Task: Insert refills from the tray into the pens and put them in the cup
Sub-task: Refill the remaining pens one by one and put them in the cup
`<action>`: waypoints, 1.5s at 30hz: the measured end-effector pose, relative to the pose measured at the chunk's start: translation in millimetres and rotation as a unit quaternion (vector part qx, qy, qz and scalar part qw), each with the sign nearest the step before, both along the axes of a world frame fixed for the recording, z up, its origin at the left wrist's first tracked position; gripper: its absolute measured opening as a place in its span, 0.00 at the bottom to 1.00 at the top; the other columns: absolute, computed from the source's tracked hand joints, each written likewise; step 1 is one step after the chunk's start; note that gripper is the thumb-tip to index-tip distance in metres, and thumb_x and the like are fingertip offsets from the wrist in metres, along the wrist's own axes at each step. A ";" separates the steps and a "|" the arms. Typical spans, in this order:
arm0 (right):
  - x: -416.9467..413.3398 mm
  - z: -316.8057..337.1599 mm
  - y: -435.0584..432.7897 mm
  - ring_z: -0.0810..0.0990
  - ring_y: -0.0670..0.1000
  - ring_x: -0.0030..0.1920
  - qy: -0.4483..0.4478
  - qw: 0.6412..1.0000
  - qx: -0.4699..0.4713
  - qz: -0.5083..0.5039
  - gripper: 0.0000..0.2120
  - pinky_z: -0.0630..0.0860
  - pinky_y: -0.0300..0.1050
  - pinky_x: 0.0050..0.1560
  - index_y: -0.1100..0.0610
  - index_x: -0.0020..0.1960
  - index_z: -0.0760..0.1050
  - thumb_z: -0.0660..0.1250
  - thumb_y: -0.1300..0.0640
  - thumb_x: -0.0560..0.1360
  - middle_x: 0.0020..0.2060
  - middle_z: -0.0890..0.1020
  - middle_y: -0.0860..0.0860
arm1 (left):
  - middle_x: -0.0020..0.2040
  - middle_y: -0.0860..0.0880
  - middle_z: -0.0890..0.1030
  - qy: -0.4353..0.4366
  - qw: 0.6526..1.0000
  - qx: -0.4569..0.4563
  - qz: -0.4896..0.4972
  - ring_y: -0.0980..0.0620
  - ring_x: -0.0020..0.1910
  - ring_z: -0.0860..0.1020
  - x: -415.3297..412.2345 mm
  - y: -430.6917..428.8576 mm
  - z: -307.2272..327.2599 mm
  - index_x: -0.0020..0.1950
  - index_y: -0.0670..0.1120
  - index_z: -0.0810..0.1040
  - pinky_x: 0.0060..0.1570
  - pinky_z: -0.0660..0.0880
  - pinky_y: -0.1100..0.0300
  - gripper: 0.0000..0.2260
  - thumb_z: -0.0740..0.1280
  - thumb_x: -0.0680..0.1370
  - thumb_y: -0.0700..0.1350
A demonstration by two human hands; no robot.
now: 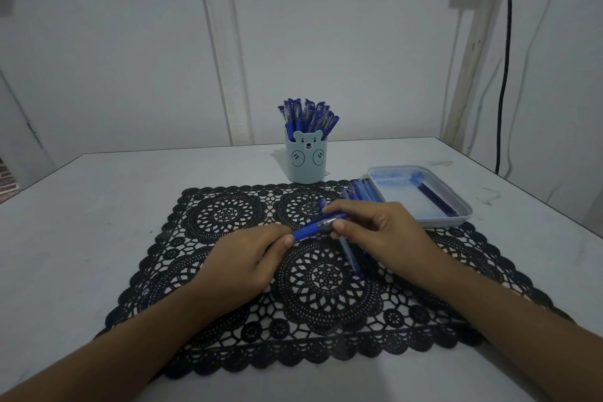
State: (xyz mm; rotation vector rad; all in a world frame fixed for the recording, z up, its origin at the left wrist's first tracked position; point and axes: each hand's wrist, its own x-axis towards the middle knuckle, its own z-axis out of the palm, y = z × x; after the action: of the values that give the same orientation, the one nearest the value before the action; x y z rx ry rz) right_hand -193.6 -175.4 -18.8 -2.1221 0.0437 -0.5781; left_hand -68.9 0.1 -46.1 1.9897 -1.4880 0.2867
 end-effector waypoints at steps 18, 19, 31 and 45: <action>17.2 -22.6 -24.6 0.66 0.47 0.66 0.042 0.937 -0.331 -0.101 0.21 0.54 0.31 0.62 0.53 0.70 0.64 0.55 0.48 0.79 0.65 0.71 0.48 | 0.43 0.56 0.76 -0.003 0.983 -0.098 0.154 0.57 0.40 0.74 18.9 -29.6 70.8 0.51 0.48 0.75 0.43 0.72 0.60 0.07 0.65 0.76 0.50; 19.1 -25.6 -26.1 0.65 0.47 0.66 0.051 0.927 -0.360 -0.096 0.22 0.53 0.31 0.63 0.53 0.70 0.64 0.54 0.47 0.79 0.66 0.70 0.49 | 0.42 0.56 0.76 0.040 0.978 -0.125 0.162 0.58 0.40 0.75 26.4 -37.1 85.9 0.50 0.48 0.75 0.43 0.71 0.62 0.06 0.66 0.76 0.48; 24.3 -35.0 -31.6 0.74 0.48 0.58 0.069 0.922 -0.373 -0.083 0.31 0.66 0.44 0.63 0.54 0.64 0.73 0.42 0.41 0.74 0.58 0.77 0.49 | 0.44 0.44 0.80 0.144 0.944 -0.245 0.169 0.46 0.43 0.80 97.5 -123.2 153.9 0.50 0.45 0.68 0.45 0.78 0.51 0.07 0.65 0.75 0.41; 22.6 -33.0 -29.4 0.75 0.49 0.56 0.080 0.926 -0.362 -0.076 0.29 0.68 0.45 0.62 0.55 0.63 0.74 0.44 0.43 0.75 0.54 0.79 0.50 | 0.59 0.47 0.72 -0.085 0.971 -0.054 0.216 0.49 0.52 0.75 105.1 -128.6 100.4 0.62 0.47 0.73 0.44 0.68 0.59 0.14 0.56 0.79 0.47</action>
State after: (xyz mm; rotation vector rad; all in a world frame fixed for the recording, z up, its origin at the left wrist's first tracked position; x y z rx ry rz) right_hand -171.0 -204.8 -51.8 -2.9073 0.0995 -0.5605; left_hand 36.2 -128.5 54.3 2.2279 -1.0928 0.7219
